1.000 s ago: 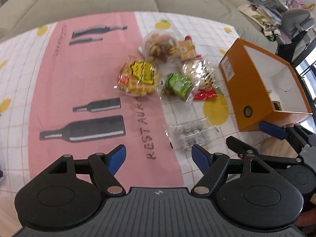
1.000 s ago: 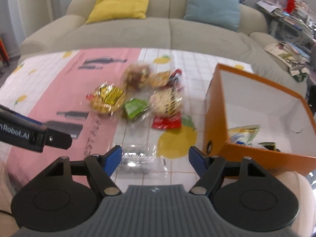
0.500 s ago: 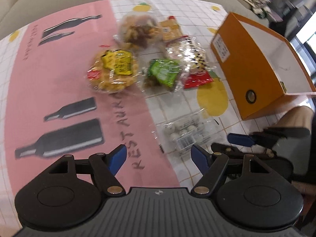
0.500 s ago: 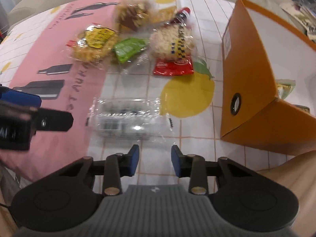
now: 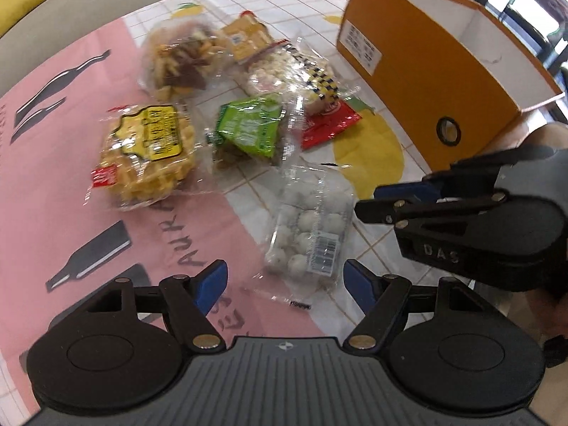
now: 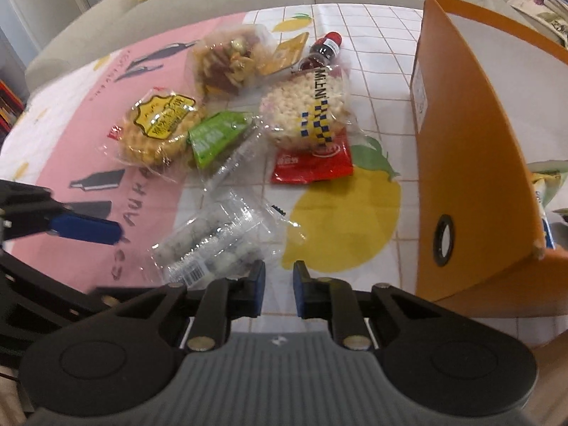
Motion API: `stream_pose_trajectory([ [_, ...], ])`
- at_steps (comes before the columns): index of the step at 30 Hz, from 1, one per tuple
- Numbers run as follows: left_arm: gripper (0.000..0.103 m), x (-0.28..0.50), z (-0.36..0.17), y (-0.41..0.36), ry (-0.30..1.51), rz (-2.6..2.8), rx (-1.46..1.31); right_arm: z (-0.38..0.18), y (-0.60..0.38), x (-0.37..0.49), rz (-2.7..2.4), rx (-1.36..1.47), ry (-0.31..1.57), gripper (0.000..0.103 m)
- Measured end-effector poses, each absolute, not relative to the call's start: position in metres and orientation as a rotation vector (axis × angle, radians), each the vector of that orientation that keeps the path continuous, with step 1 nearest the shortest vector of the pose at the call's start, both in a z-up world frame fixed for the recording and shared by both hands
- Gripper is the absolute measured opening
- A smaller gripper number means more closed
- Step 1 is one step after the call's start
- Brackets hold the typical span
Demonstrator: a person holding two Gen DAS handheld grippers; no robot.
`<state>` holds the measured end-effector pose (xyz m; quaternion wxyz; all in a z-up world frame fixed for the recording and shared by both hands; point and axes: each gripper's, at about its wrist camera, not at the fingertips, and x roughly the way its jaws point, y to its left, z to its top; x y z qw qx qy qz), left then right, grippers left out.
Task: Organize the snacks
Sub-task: 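Grasp the quail-egg pack with the left tool while the right tool grasps the green raisin pack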
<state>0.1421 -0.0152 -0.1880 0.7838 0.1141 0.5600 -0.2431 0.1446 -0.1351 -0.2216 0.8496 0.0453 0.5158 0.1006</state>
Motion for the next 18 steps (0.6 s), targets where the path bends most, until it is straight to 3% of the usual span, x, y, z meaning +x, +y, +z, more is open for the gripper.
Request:
stream_pose_trajectory([
  [3, 0.087, 0.146, -0.195, -0.024, 1.206, -0.540, 0.236, -0.216, -0.140, 0.143, 0.163, 0.090, 1.056, 0.018],
  [6, 0.088, 0.151, -0.203, -0.035, 1.203, -0.538, 0.235, -0.212, -0.147, 0.142, 0.131, 0.113, 1.033, 0.028],
  [14, 0.086, 0.153, -0.208, -0.053, 1.109, -0.504, 0.316, -0.213, -0.149, 0.145, 0.128, 0.135, 1.033, 0.027],
  [18, 0.068, 0.150, -0.207, -0.052, 1.087, -0.493, 0.287, -0.213, -0.149, 0.143, 0.134, 0.132, 1.027, 0.029],
])
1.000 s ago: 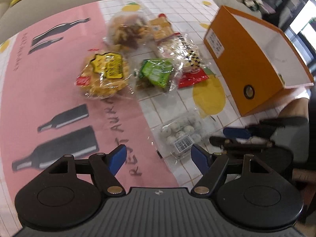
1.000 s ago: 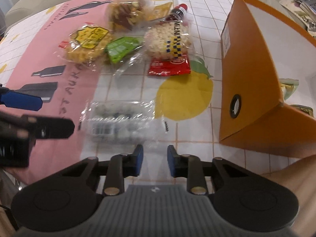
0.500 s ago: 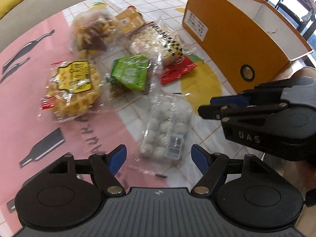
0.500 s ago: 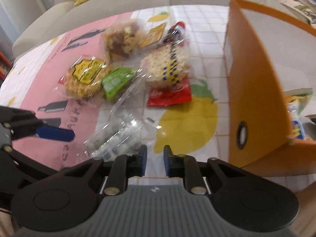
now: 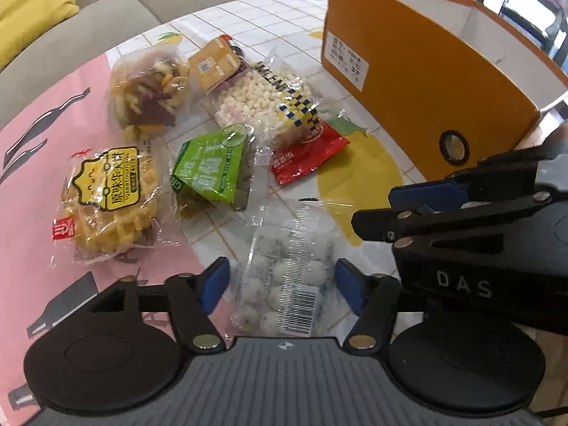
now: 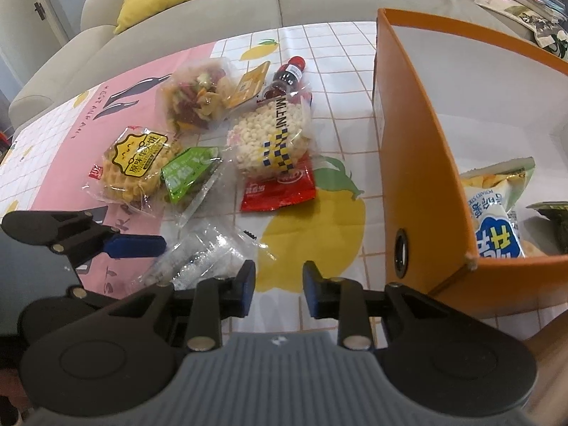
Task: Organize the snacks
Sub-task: 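Grasp the quail-egg pack with the left tool while the right tool grasps the green raisin pack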
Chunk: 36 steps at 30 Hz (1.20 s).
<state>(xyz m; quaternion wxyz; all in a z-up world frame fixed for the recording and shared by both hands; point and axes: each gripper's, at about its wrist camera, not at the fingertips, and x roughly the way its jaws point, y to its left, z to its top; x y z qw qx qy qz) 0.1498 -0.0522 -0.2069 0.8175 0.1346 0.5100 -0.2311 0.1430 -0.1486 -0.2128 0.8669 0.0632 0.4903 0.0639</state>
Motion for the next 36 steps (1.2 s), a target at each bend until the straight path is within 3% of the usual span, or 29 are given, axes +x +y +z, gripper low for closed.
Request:
stream_pose_trajectory([
  [6, 0.062, 0.145, -0.202, -0.041, 1.109, -0.429, 0.218, -0.210, -0.146, 0.141, 0.139, 0.115, 1.004, 0.034],
  [14, 0.061, 0.132, -0.181, -0.004, 1.095, -0.323, 0.105, -0.195, -0.135, 0.138, 0.171, 0.054, 0.923, 0.036],
  [21, 0.061, 0.134, -0.164, 0.037, 1.068, -0.223, -0.050, -0.185, -0.112, 0.139, 0.252, -0.081, 0.854, 0.048],
  [30, 0.061, 0.149, -0.167, 0.067, 1.060, -0.112, -0.111, -0.178, -0.082, 0.162, 0.320, -0.253, 0.747, 0.070],
  [36, 0.061, 0.151, -0.174, 0.070, 1.070, -0.111, -0.114, -0.192, -0.066, 0.183, 0.339, -0.287, 0.771, 0.070],
])
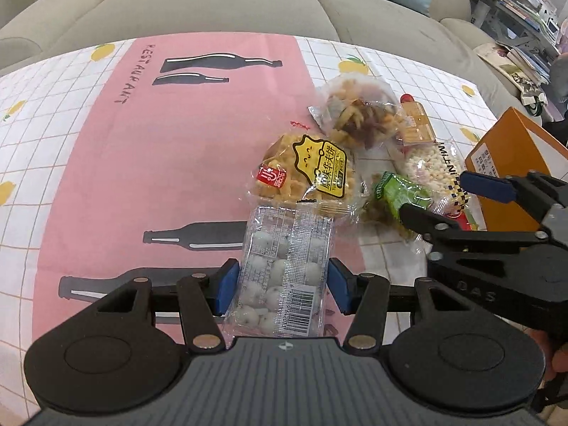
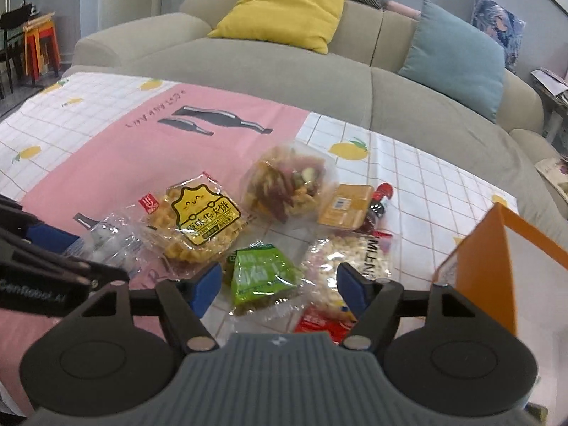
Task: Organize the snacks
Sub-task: 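Grasp the quail-egg pack with the left tool while the right tool grasps the green raisin pack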
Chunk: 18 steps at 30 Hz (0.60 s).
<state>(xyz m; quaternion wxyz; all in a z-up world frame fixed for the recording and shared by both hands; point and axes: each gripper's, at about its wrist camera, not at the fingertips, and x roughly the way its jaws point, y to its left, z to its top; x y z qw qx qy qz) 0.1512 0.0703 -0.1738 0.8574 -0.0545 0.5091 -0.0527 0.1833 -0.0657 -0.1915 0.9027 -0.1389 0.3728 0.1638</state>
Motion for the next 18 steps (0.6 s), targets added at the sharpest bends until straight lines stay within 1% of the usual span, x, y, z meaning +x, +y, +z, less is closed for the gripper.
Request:
stream_pose_trajectory([
  [6, 0.061, 0.155, -0.180, 0.069, 1.087, -0.115, -0.120, -0.210, -0.060, 0.190, 0.352, -0.302, 0.815, 0.070],
  [14, 0.061, 0.156, -0.185, 0.068, 1.107, -0.115, -0.114, -0.223, -0.051, 0.206, 0.371, -0.354, 0.810, 0.069],
  [15, 0.061, 0.157, -0.185, 0.068, 1.108, -0.115, -0.115, -0.226, -0.050, 0.207, 0.378, -0.355, 0.814, 0.069],
  [18, 0.061, 0.157, -0.183, 0.068, 1.112, -0.115, -0.123, -0.229, -0.046, 0.203, 0.383, -0.392, 0.798, 0.063],
])
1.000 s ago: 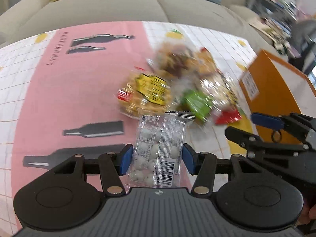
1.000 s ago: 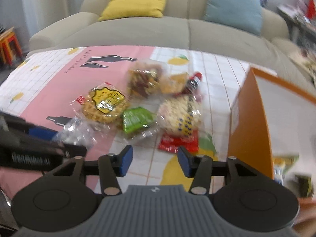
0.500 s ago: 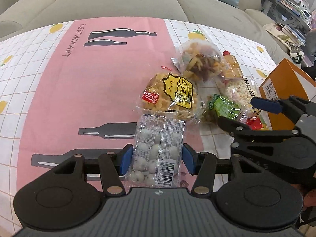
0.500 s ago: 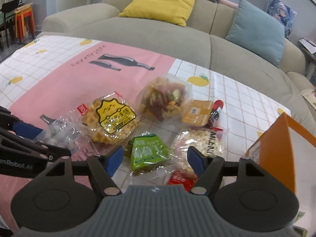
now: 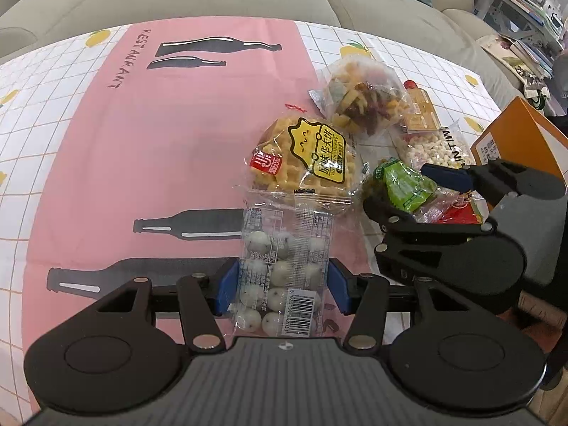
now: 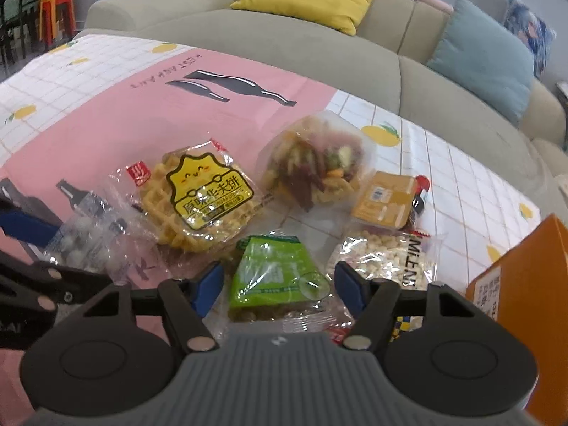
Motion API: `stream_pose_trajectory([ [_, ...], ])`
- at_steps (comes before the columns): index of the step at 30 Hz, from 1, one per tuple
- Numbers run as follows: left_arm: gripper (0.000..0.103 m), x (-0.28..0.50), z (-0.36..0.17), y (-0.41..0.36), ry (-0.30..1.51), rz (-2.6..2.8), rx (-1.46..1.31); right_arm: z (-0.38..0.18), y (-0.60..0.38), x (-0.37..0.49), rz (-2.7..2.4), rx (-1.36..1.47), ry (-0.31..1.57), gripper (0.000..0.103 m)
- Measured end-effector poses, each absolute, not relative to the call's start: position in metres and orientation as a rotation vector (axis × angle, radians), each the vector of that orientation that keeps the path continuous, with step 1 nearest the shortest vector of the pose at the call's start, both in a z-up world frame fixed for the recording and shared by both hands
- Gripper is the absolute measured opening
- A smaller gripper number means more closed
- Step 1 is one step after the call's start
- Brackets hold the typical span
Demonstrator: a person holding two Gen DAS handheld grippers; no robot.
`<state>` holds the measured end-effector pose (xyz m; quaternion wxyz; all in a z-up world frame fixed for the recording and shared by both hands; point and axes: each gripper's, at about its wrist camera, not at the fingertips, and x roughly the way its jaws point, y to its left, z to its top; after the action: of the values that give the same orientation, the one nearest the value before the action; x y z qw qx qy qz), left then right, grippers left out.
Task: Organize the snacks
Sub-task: 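Grasp the quail-egg pack with the left tool while the right tool grasps the green raisin pack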
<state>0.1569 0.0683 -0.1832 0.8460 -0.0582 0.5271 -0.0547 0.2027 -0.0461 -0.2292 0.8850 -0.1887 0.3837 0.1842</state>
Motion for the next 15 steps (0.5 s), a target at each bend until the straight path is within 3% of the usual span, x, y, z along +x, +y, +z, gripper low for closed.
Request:
stream_pose_trajectory([
  [10, 0.061, 0.152, -0.164, 0.063, 1.088, -0.128, -0.142, -0.220, -0.055, 0.206, 0.362, -0.293, 0.879, 0.047],
  [15, 0.060, 0.145, -0.148, 0.063, 1.057, -0.134, -0.161, -0.201, -0.070, 0.198, 0.347, -0.173, 0.910, 0.045],
])
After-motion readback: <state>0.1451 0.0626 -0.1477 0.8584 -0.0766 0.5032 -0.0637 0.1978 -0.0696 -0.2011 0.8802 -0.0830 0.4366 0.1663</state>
